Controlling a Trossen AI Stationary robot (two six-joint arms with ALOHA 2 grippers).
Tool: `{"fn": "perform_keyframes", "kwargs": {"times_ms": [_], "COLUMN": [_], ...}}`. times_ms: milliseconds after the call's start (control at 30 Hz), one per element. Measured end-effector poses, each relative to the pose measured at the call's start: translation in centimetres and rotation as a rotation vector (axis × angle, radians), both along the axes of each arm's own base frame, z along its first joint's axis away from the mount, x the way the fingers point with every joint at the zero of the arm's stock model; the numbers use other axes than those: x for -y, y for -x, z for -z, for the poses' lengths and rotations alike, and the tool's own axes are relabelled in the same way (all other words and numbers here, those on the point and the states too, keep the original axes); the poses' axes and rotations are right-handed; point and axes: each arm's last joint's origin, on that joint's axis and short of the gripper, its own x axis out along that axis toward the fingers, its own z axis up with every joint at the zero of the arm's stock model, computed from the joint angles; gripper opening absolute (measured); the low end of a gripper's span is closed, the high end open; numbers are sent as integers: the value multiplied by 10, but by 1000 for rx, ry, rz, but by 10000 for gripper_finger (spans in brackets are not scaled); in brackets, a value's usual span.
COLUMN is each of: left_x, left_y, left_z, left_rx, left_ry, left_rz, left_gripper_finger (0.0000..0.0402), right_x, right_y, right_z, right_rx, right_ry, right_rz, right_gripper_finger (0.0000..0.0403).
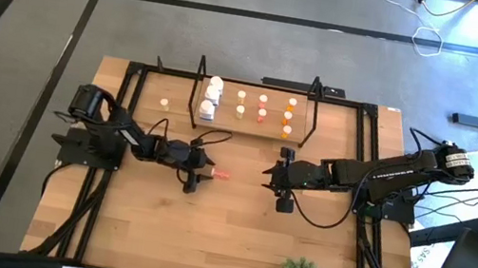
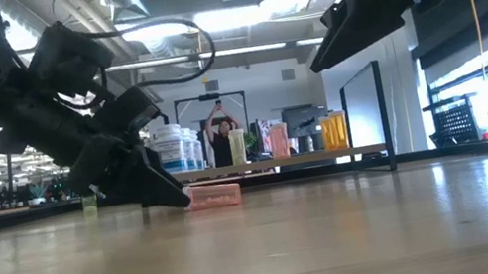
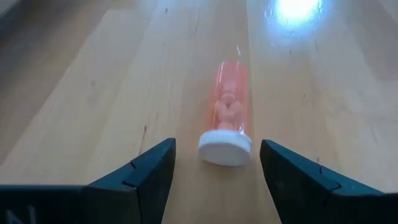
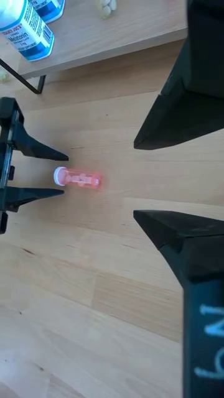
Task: Pick and place medicine bottles onto shelf by color
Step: Put the red pill bottle on the shelf aligned with the other red pill bottles
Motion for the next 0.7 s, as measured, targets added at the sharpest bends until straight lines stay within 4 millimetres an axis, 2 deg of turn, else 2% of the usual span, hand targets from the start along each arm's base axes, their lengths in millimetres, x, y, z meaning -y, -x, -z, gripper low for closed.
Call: {"fn": "perform_keyframes", "kwargs": {"times_ms": [467,700], "left_x": [2,2], "left_y": [-1,-1], "left_z": [6,6], "left_rx": [0,-2], "left_ry": [20,-25], "left_rz": [-1,25], "left_gripper_finger": [229,222], "right_x": [0,0], "right_y": [0,0], "right_z": [0,0], "right_rx": [0,0], "right_ry": [-1,0], "right_rz": [1,1], "right_gripper_finger": [171,171]}}
